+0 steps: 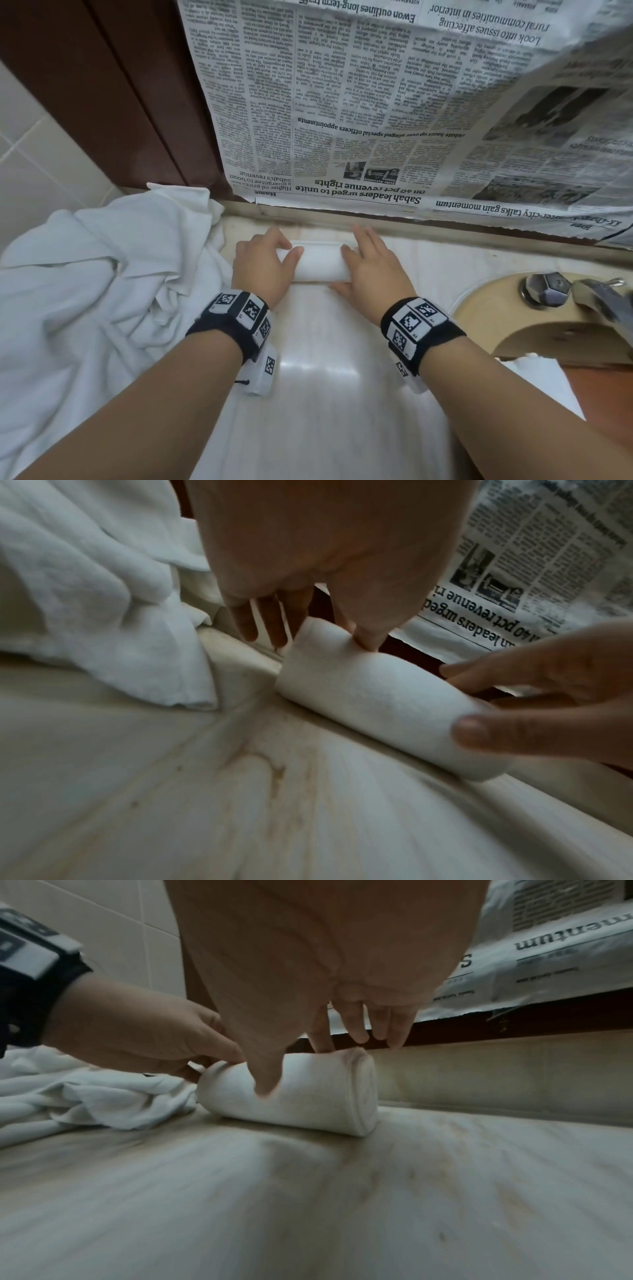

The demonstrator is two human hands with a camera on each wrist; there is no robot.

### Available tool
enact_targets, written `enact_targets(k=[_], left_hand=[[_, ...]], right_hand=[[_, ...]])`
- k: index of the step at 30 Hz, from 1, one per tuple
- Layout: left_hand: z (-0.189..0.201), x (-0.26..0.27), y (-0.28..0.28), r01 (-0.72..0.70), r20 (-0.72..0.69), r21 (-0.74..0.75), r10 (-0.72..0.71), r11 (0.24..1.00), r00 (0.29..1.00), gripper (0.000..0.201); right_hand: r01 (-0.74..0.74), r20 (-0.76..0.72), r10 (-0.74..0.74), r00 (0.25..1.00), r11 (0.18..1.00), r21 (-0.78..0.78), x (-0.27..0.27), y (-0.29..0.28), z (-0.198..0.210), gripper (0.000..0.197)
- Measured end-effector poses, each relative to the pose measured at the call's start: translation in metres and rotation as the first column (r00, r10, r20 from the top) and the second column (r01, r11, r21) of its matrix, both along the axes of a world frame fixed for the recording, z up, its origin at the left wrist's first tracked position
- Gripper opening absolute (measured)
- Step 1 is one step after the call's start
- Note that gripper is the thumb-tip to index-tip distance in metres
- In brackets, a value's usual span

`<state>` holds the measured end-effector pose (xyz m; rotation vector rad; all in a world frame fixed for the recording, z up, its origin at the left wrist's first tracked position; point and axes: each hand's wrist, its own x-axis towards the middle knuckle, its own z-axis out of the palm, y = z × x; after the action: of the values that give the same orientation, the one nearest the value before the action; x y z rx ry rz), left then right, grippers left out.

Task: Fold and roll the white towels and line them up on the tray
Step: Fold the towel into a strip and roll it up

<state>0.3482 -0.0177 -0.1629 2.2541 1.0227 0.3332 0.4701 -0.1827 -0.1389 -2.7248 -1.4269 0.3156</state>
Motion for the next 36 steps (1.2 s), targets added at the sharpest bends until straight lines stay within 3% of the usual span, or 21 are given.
enact_targets(k=[4,8,11,13,16,23,30,36], left_hand=[[0.0,0.002,-0.001,0.058,-0.032,0.207,-0.053,0.977,0.998,0.035],[-0.005,-0.008,0.007,0.231,-0.201,0.274,-0.179,0.934,0.963,0.067],[-0.007,-0.005,0.02,0.26,-0.205,0.167,-0.225,0.951,0.953,0.069],[-0.004,-0.001,0.027,0.174,-0.059,-0.016,-0.175,0.985,0.983,0.063],[0.001,0.003,0.034,0.054,0.115,-0.278,-0.023,0.959,0.993,0.048],[0.005,0.016,0.043,0.039,0.056,-0.297,-0.023,0.954,0.998,0.037],[0.013,0.0,0.029,0.051,-0.056,-0.322,-0.073,0.946,0.996,0.04],[0.019,-0.033,-0.012,0.032,-0.178,-0.452,-0.125,0.892,0.976,0.037]], right_hand=[[-0.019,0.089,0.019,0.996,1.0,0.007,0.007,0.012,0.002,0.05],[-0.065,0.01,0.065,0.998,0.998,-0.022,0.024,0.021,0.008,0.052],[-0.074,-0.07,0.073,0.995,0.997,-0.014,0.033,0.025,0.01,0.054],[-0.087,-0.075,0.085,0.994,0.996,-0.023,0.036,0.027,0.009,0.041],[-0.126,-0.061,0.121,0.991,0.987,-0.103,0.037,0.035,0.01,0.032],[-0.119,-0.017,0.117,0.993,0.982,-0.149,0.032,0.053,0.008,0.059],[-0.038,0.047,0.045,0.998,0.989,-0.145,0.003,0.045,-0.006,0.048],[-0.011,-0.075,-0.002,0.997,0.983,-0.182,-0.027,0.015,-0.003,0.052]])
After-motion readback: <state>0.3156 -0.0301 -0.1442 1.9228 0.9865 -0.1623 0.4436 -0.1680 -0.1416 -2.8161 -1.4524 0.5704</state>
